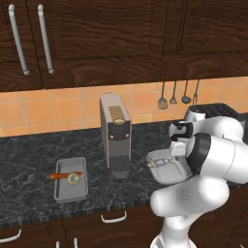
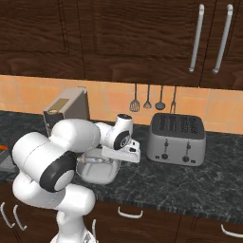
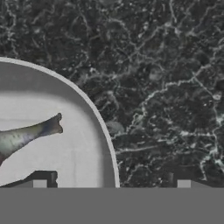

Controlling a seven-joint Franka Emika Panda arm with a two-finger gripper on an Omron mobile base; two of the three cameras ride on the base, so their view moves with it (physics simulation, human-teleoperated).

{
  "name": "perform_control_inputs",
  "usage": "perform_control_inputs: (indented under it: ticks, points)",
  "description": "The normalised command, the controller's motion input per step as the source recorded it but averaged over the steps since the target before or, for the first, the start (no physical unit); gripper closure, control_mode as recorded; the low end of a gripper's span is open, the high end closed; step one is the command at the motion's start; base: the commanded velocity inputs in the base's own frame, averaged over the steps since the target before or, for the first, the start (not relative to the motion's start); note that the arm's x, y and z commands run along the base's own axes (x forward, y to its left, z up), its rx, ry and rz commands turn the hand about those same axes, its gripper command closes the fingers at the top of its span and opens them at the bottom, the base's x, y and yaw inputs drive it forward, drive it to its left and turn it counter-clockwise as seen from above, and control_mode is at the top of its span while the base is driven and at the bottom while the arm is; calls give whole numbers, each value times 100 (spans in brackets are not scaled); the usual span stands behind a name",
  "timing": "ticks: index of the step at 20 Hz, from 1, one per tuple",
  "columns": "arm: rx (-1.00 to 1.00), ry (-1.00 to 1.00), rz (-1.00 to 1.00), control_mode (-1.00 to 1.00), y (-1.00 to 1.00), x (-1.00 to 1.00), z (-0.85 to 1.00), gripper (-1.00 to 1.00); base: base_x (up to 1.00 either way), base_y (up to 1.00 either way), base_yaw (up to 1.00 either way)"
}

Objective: Take the meat container that has the fish and place it on the second highest rack of the freezer. Then take the vegetable container that has the carrot and mushroom and place it on the highest rack of the freezer.

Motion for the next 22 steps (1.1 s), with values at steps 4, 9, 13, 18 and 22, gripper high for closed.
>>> perform_control_inputs:
  ticks: [4,9,13,18,22]
  points:
    - [0,0,0,-100,-9,-17,-29,-100,0,0,0]
    - [0,0,0,-100,0,0,-35,-100,0,0,0]
    - [0,0,0,-100,0,0,-13,-100,0,0,0]
    - [0,0,0,-100,0,0,0,100,0,0,0]
    - [0,0,0,-100,0,0,0,100,0,0,0]
